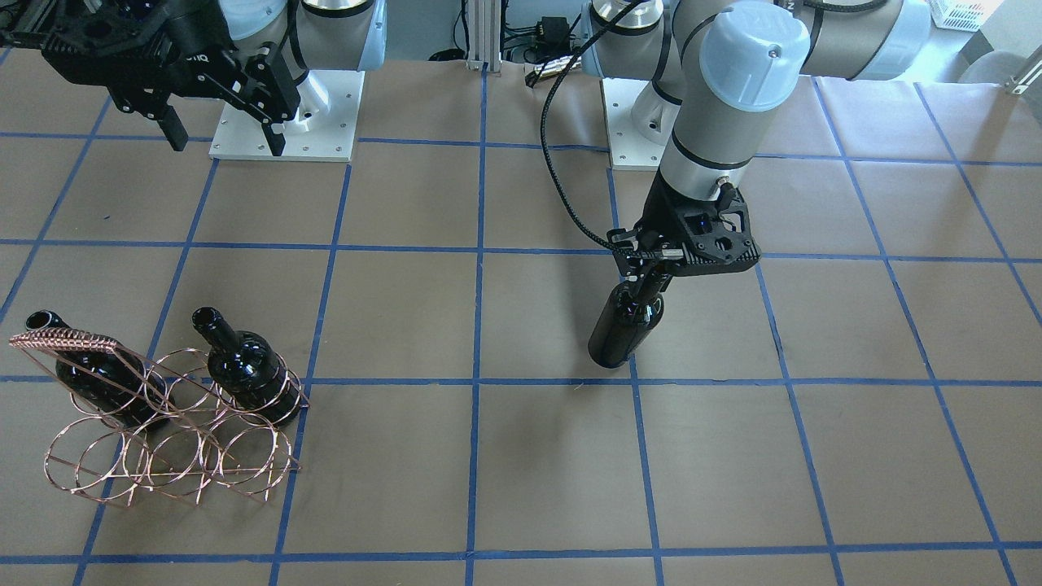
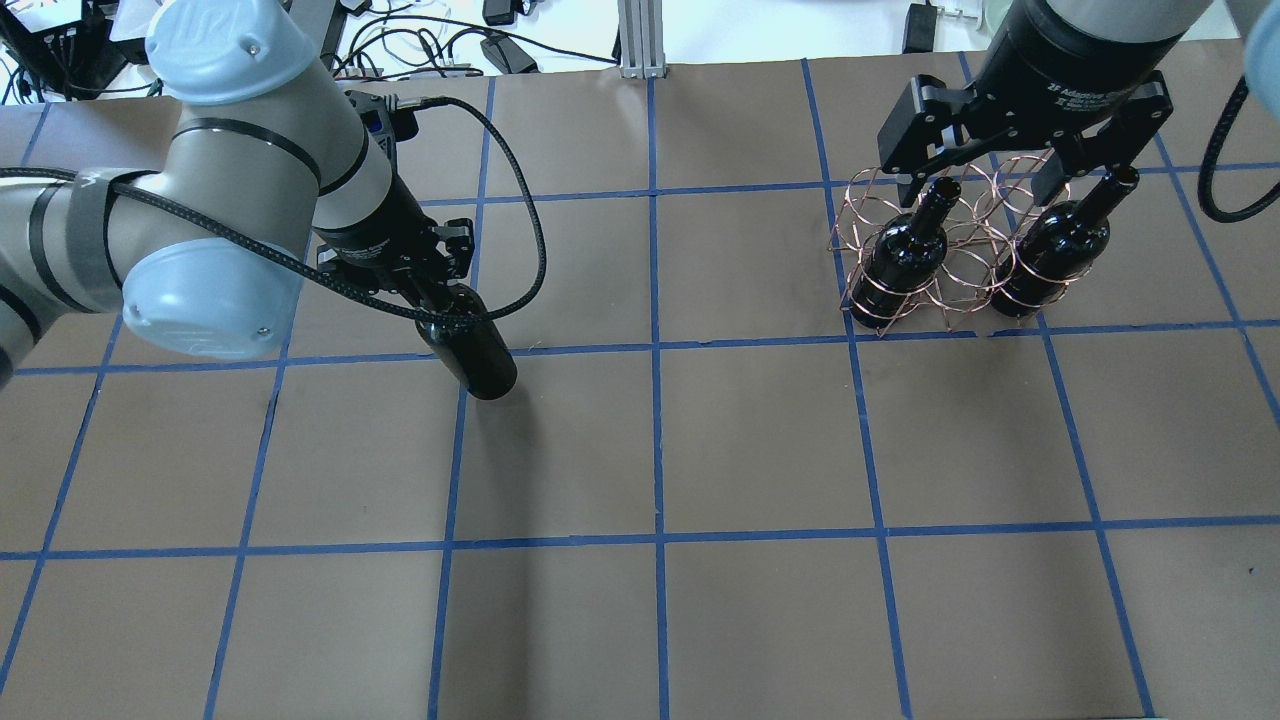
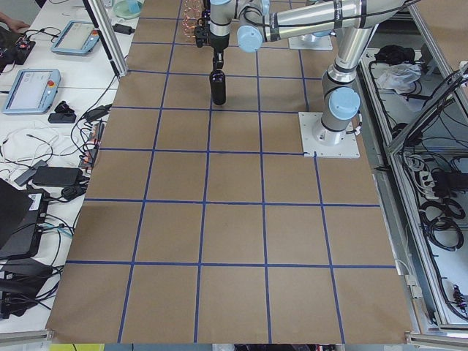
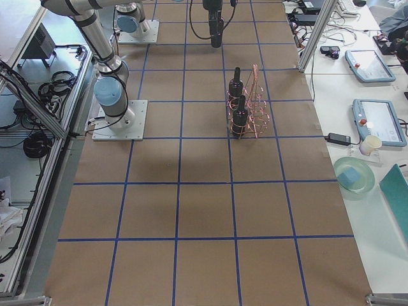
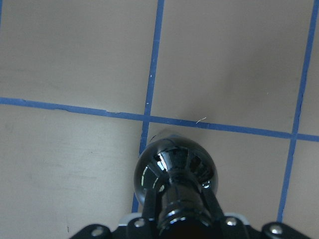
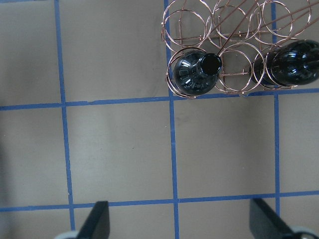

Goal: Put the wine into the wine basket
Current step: 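Lower the held bottle upright onto the table with the left gripper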

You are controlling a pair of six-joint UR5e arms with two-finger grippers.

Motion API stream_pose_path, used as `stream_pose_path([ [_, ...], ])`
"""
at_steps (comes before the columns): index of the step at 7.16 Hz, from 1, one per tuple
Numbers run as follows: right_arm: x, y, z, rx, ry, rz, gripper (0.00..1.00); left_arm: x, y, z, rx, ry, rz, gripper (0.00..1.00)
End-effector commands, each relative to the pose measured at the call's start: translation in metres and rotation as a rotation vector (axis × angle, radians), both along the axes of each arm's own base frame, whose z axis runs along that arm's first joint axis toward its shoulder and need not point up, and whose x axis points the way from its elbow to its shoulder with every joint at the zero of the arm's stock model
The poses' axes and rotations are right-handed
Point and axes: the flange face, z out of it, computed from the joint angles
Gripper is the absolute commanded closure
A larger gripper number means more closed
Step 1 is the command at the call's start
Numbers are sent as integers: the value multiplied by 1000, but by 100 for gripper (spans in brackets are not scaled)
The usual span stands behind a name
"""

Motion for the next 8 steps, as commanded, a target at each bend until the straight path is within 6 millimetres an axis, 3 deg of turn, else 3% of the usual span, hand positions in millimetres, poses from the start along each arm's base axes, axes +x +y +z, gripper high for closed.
stream_pose_path([
  [1,0,0,0,0,0,0,0,0,8,-11,26,-1,-2,100],
  [8,0,0,0,-1,1,3,0,-2,18,-12,77,2,2,100],
])
